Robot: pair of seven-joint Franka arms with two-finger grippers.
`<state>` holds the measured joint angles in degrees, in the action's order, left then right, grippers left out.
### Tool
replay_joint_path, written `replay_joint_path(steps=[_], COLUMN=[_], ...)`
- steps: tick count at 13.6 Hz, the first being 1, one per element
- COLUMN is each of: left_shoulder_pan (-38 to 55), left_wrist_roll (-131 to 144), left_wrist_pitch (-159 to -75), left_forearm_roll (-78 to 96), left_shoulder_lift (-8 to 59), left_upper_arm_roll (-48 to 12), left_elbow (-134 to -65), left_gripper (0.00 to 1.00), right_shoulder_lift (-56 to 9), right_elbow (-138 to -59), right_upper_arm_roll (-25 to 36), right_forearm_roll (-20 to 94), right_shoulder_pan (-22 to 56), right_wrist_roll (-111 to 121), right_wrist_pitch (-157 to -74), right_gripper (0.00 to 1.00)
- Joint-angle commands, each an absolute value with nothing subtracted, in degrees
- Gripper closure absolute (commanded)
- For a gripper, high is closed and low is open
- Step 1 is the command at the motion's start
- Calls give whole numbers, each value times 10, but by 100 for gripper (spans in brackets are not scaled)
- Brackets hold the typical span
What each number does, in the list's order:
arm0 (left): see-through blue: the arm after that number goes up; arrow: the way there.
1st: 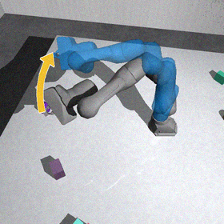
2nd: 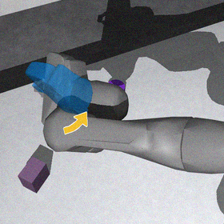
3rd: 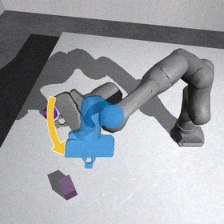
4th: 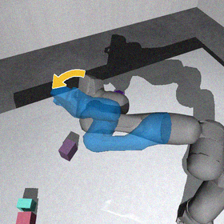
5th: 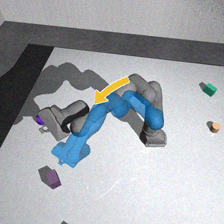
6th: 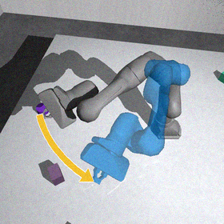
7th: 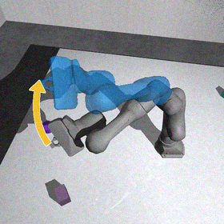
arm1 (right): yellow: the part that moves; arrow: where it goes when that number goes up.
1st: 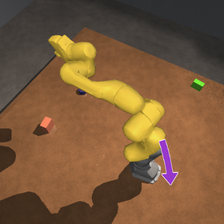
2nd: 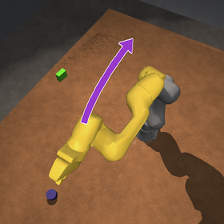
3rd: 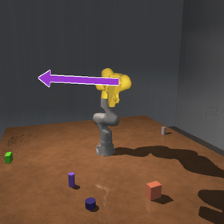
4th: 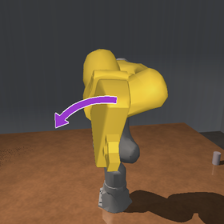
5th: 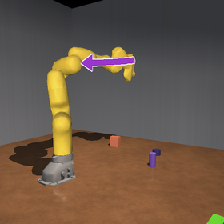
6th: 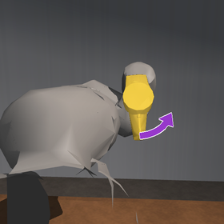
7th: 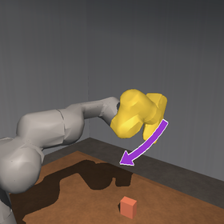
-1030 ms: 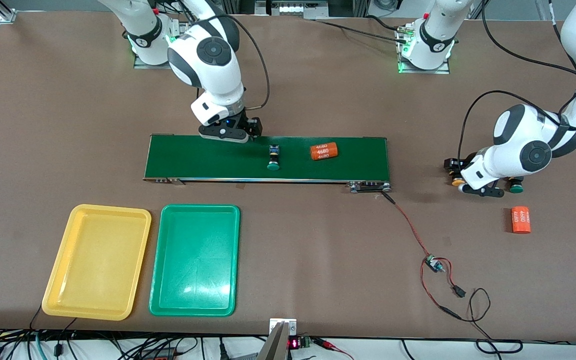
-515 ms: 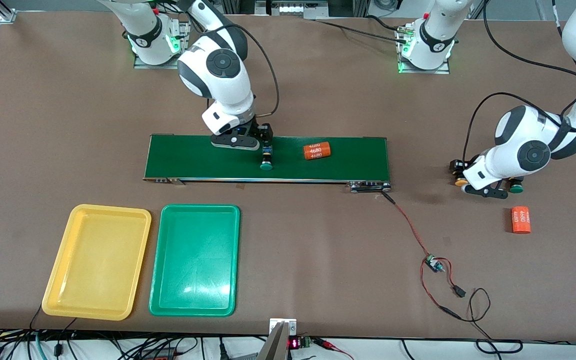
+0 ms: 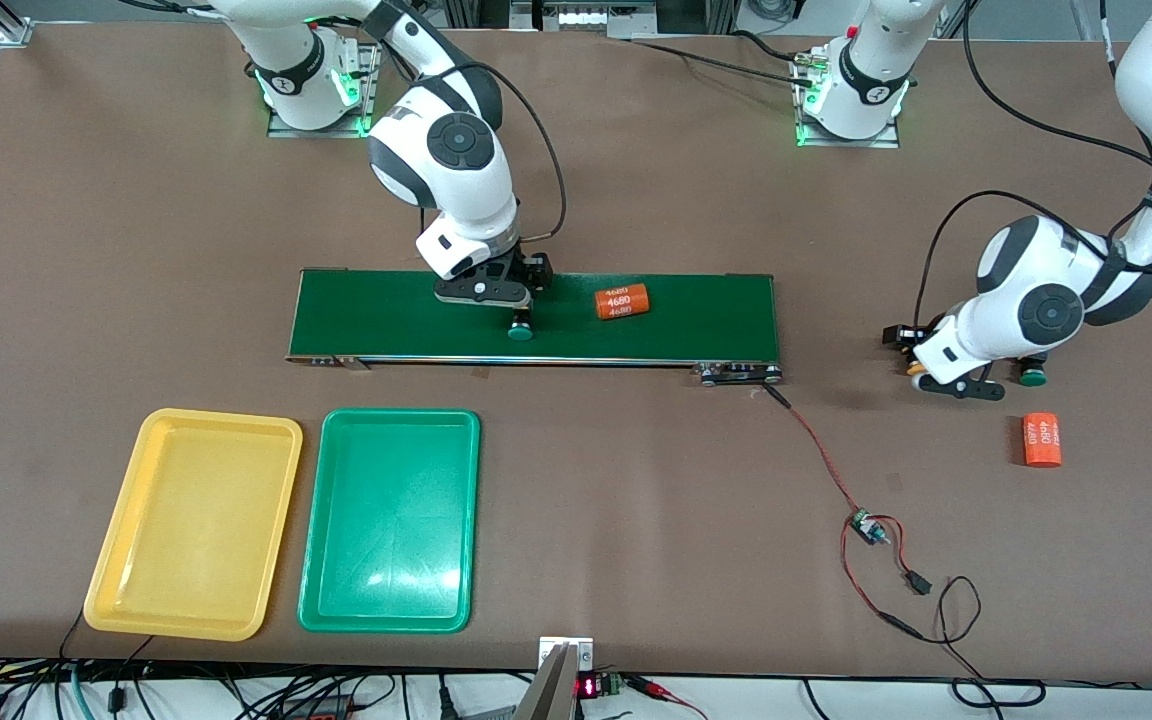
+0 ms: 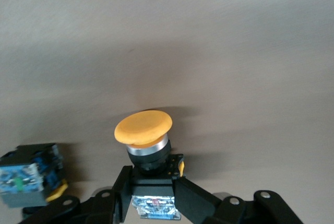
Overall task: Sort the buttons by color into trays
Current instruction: 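Grasp the green button with the right gripper while the left grasps the yellow button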
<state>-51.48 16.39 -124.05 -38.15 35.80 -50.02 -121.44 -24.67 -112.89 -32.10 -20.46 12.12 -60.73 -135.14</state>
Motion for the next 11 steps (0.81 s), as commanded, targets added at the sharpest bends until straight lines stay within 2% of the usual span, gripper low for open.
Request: replay_joint_path(steps=[1,3,5,6,9,11], left_shoulder_pan=[-508,-492,-442,-407,-279,-225], left_wrist_roll=[216,284,324,334,464,477], left_wrist_pitch=[-1150,-1086,-1059,-1058,-1062,-1074], left_forearm_roll=[-381,-375,-327,-290,-238,-242], left_shoulder_lift=[359,359,359,360,382,393], left_upper_arm_roll=[-579,-635,-652,-651,-643,-604], left_elbow=[-1183,-1163,-1140,-1123,-1077,-1068], left_gripper=[85,85,84,84,82,80], right_shoulder_lift=[-265,-272,-282,-287,-294,-294], right_elbow=[-1116,-1116,-1116,-1116,-1116,-1117], right_upper_arm_roll=[-319,-318,-316,-314,-303,-303], right_forearm_roll=[-221,-232,-247,-249,-267,-267], right_shoulder_pan=[125,125,125,124,124,123], right_wrist_roll=[-621,-620,-620,-617,-611,-608], right_wrist_pitch=[-1361,-1363,-1368,-1375,-1383,-1383], right_gripper=[0,0,0,3,29,59])
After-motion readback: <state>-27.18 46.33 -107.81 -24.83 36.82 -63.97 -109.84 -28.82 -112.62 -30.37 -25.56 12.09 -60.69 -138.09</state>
